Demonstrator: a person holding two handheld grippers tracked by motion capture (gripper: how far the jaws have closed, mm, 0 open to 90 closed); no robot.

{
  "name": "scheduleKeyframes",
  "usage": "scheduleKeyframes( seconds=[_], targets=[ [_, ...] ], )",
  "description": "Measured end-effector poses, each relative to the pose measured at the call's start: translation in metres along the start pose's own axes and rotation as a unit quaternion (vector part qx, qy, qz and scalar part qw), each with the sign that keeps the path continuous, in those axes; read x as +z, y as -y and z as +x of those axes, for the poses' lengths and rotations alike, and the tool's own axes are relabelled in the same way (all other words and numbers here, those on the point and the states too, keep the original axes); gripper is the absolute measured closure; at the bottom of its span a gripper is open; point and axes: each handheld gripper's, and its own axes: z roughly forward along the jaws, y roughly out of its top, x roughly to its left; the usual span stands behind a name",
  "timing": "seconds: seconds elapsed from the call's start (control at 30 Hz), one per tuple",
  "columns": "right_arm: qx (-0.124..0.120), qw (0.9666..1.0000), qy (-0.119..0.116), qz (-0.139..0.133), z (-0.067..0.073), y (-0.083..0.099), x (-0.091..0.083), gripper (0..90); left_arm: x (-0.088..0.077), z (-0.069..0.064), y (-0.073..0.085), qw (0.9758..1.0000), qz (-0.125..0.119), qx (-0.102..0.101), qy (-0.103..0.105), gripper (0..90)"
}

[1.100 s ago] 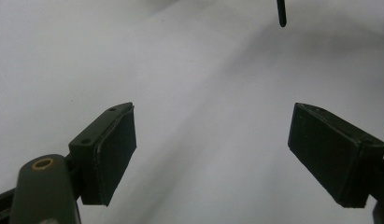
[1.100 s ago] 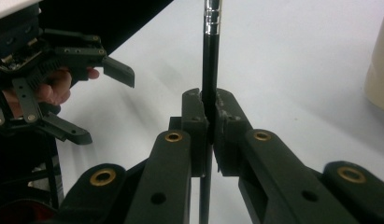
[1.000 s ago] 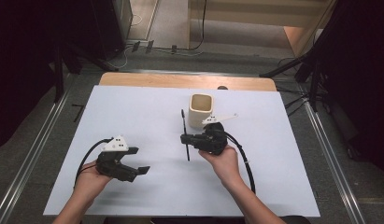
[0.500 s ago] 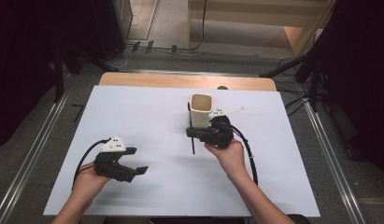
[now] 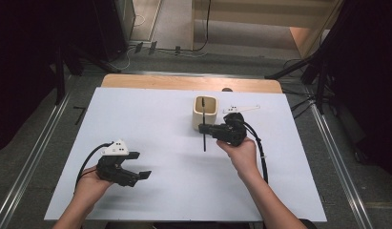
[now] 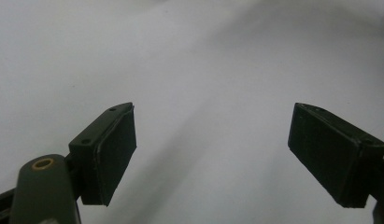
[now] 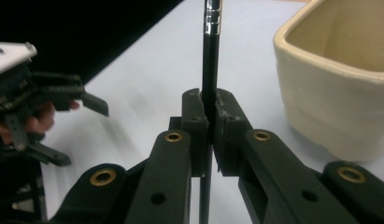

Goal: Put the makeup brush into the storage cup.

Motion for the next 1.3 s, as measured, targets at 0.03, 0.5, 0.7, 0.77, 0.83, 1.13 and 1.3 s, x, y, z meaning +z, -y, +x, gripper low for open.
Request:
scheduleKeyframes(
  seconds=[0.03, 0.5, 0.7, 0.77, 0.83, 1.13, 1.3],
  targets=[
    [0.006, 1.0000, -0.002, -0.006, -0.001, -0.001, 0.000, 85.8, 0.000, 0.001, 0.000, 1.0000, -0.001, -0.002, -0.001, 15.7],
    [-0.023, 0.9997, 0.003, 0.001, -0.001, -0.029, 0.000, 85.7, -0.004, 0.006, 0.000, 1.0000, 0.000, -0.008, 0.000, 15.7],
    [-0.024, 0.9997, 0.010, -0.004, -0.008, -0.040, -0.001, 85.8, 0.001, 0.004, -0.002, 0.9999, 0.009, -0.001, 0.004, 15.6],
    [-0.021, 0.9997, 0.012, -0.004, -0.011, -0.041, -0.001, 85.7, 0.002, 0.005, -0.002, 0.9999, 0.017, 0.000, 0.004, 15.7],
    [-0.018, 0.9997, 0.015, -0.002, -0.013, -0.043, 0.000, 85.7, 0.003, 0.005, -0.001, 0.9999, 0.012, 0.000, 0.005, 15.7],
    [-0.032, 0.9991, 0.028, -0.002, -0.014, -0.071, -0.002, 85.8, 0.001, 0.006, -0.001, 1.0000, 0.005, -0.003, 0.006, 15.7],
    [-0.012, 0.9996, 0.022, -0.010, -0.023, -0.086, -0.003, 85.8, 0.001, 0.006, 0.000, 0.9999, 0.008, -0.002, 0.005, 15.7]
  ],
)
